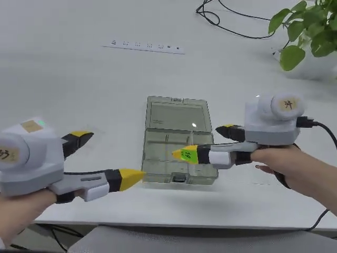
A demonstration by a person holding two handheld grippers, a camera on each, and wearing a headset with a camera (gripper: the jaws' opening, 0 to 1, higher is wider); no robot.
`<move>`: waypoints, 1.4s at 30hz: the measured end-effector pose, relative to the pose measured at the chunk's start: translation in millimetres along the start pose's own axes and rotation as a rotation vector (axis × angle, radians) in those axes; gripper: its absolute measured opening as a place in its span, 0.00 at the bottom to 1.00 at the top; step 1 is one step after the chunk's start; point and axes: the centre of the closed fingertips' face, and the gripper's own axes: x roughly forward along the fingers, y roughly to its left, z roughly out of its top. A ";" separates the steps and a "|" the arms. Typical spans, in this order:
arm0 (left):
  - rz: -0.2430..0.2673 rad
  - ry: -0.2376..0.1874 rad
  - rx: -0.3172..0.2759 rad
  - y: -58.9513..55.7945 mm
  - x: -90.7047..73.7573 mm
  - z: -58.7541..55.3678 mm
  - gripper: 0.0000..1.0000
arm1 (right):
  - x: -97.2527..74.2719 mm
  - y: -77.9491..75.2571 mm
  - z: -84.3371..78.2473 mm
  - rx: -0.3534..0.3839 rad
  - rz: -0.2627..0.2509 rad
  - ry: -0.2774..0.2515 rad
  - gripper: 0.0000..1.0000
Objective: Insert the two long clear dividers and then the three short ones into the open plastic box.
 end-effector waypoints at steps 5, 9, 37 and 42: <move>0.042 0.031 -0.012 10.9 0.6 -5.9 0.92 | -12.1 -5.2 5.7 -0.057 0.014 -0.073 1.00; 0.078 0.068 -0.035 19.2 0.0 -16.1 0.92 | -21.3 -14.4 2.2 -0.102 -0.009 -0.067 1.00; 0.292 0.557 0.006 121.3 5.6 -74.0 0.68 | -92.7 -38.2 -23.8 -0.120 -0.090 -0.156 1.00; 0.293 0.610 0.027 127.2 10.8 -78.0 0.61 | -93.8 -40.3 -35.0 -0.102 -0.107 -0.137 0.98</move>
